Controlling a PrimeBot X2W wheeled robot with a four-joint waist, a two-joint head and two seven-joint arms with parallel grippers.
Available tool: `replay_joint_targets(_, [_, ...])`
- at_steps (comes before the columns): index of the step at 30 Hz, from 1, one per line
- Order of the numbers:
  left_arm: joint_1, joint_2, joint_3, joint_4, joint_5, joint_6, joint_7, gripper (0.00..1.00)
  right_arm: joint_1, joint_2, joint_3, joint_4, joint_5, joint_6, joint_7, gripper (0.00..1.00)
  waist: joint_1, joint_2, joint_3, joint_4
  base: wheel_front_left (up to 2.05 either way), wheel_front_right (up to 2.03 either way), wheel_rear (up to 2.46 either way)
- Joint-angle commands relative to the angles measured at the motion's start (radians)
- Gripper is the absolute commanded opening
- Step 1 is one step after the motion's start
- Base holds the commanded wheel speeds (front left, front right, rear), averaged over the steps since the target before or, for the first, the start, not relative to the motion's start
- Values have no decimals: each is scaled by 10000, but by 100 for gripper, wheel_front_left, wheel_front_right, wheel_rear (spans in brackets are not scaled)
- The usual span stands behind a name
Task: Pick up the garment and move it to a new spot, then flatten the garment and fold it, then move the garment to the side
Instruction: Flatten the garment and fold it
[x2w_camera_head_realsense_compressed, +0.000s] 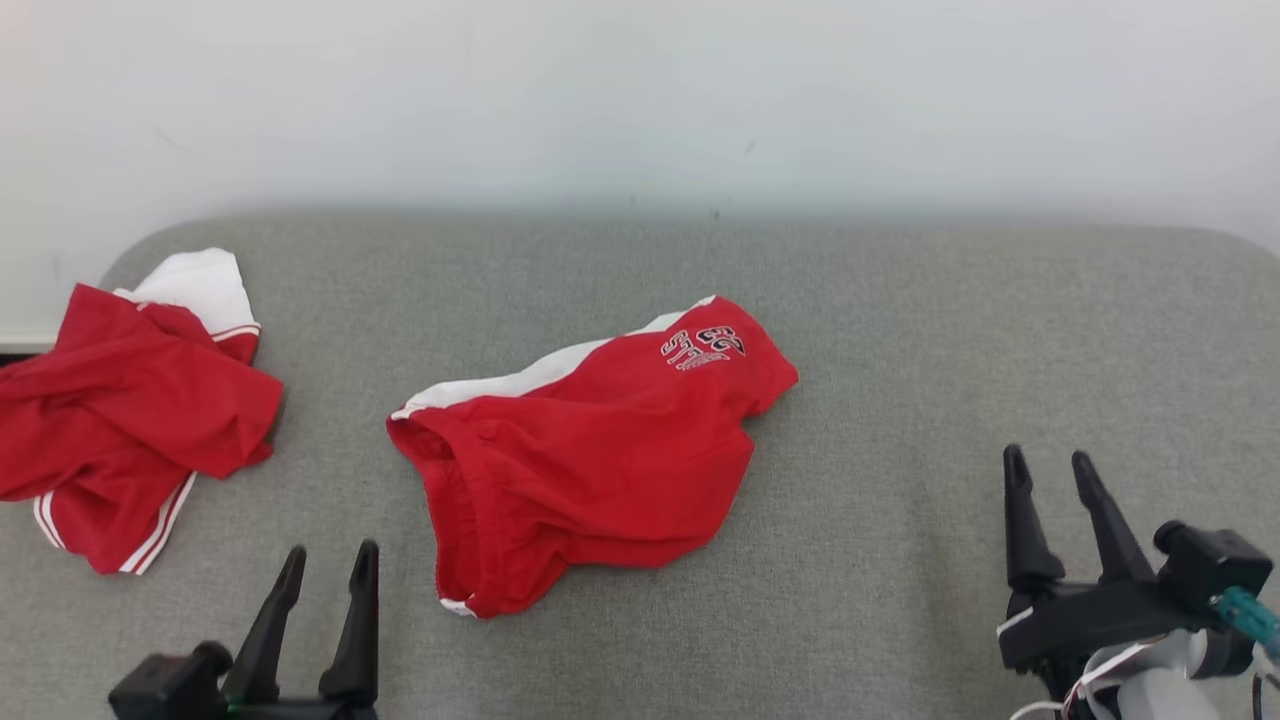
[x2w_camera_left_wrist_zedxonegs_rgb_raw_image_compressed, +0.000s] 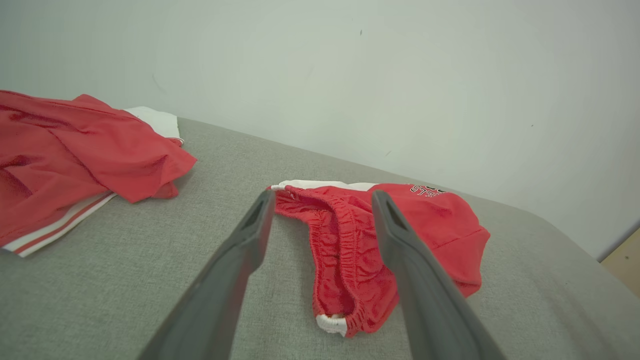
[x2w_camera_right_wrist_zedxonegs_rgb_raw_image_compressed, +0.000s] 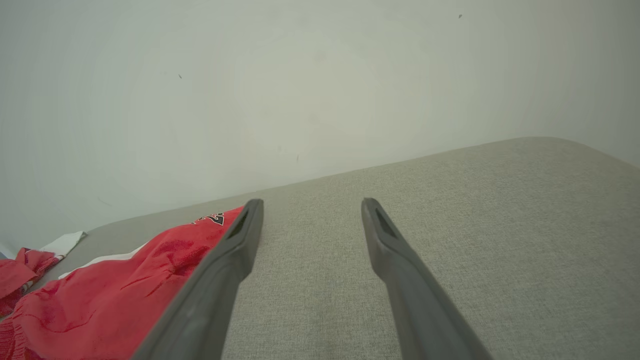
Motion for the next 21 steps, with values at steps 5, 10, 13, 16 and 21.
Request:
replay_joint_targets(5, [712,148,214,13,153,98,-51,100,258,-38,17,394,-665,0,-43,100,1,-1,-411,11,0,0,0])
replay_joint_targets(10, [1071,160,229,-14,318,283,-51,100,370,-40,141,644,-1069,0,105,100,1,-1,-513,32,0,0,0])
replay_joint_targets(13, [1133,186,142,118,343,280,18,100,389,-39,184,752,-1198,0,233,100,1,-1,-543,37,0,0,0])
replay_joint_targets(16, [1154,235,53,299,347,280,107,100,392,-39,221,842,-1308,0,477,100,1,-1,-555,14,0,0,0])
replay_joint_targets(21, [1011,280,26,494,247,146,75,100,384,-39,211,832,-1334,0,577,100,1,-1,-533,-9,0,0,0])
